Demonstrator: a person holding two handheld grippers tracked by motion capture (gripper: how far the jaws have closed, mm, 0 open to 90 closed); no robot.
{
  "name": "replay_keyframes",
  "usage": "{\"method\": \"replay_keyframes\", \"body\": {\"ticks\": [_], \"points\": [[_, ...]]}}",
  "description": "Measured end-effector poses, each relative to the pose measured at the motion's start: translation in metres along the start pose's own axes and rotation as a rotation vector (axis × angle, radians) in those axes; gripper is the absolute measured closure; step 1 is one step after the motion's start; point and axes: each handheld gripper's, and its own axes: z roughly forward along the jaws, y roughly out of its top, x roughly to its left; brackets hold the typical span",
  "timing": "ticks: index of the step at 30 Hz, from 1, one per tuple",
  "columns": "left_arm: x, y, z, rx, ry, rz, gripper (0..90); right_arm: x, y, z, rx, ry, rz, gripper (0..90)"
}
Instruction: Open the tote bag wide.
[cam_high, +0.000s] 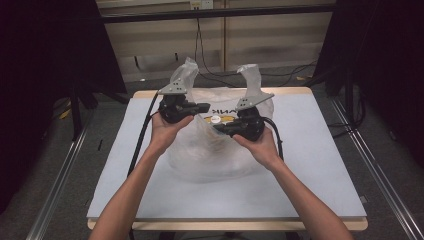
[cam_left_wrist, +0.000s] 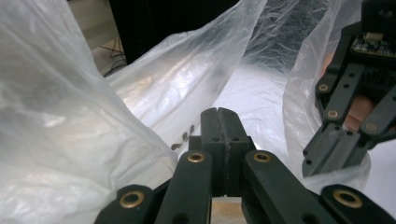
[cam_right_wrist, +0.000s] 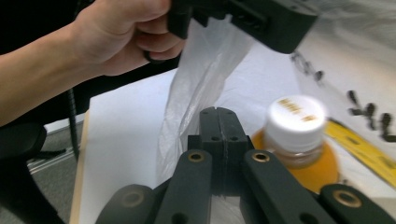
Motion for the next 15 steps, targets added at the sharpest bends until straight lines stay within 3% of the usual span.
{"method": "replay_keyframes", "body": {"ticks": [8,10,15], "points": [[0.003,-0.023,0.004,0.026,0.012,-0.028,90.0,0.008,-0.014,0.005,0.014,0.042,-0.013,90.0],[0.006,-0.033,0.007,0.048,0.010,-0.045,90.0,0.006,-0.022,0.004,0.011,0.034,-0.003,90.0],[0.005,-0.039,0.010,0.048,0.005,-0.050,90.0,0.000,-0.024,-0.004,-0.015,-0.010,0.002,90.0]]}}
